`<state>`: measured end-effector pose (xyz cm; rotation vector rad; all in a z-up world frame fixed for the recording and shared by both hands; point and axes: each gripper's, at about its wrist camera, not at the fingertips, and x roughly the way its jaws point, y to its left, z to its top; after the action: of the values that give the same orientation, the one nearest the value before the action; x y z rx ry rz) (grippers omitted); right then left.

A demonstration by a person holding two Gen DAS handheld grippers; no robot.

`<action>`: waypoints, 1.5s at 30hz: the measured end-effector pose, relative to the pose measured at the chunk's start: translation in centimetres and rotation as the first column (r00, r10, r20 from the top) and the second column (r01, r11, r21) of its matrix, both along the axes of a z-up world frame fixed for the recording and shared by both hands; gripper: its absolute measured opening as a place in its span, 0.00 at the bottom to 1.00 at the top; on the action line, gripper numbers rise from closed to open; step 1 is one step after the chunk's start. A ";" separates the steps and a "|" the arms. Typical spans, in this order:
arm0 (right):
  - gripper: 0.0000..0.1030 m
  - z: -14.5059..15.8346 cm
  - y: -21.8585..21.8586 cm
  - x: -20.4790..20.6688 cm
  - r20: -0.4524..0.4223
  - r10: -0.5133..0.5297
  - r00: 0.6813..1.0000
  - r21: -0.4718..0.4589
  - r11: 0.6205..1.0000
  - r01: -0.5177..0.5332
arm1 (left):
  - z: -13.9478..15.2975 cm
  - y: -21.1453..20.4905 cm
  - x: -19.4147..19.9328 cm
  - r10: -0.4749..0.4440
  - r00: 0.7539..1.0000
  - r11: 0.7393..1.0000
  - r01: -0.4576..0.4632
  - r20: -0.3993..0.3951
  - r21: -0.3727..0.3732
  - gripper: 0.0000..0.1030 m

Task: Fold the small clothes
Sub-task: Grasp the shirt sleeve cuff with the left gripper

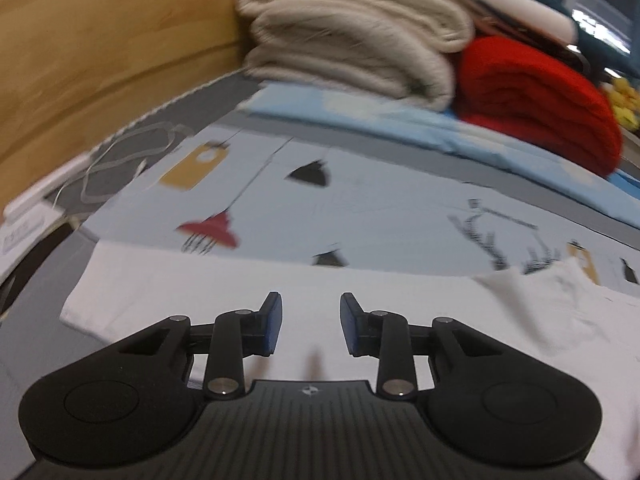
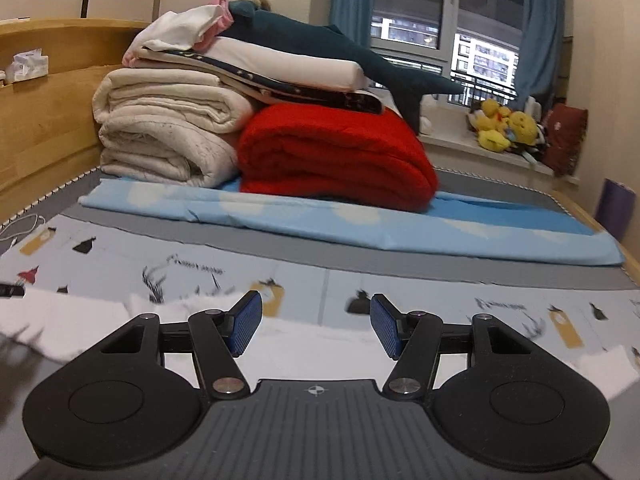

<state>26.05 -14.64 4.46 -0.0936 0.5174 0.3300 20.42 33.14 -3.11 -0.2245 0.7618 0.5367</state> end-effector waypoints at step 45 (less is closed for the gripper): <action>0.22 -3.2 -2.1 -0.5 -0.143 0.008 0.990 0.094 0.996 0.006 | 6.4 -14.6 1.1 0.082 0.973 0.990 -0.055 0.218 -0.128 0.05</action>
<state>25.52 -16.79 1.22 0.0221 0.6435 0.3632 21.56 18.58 3.26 -0.4186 0.5698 0.5206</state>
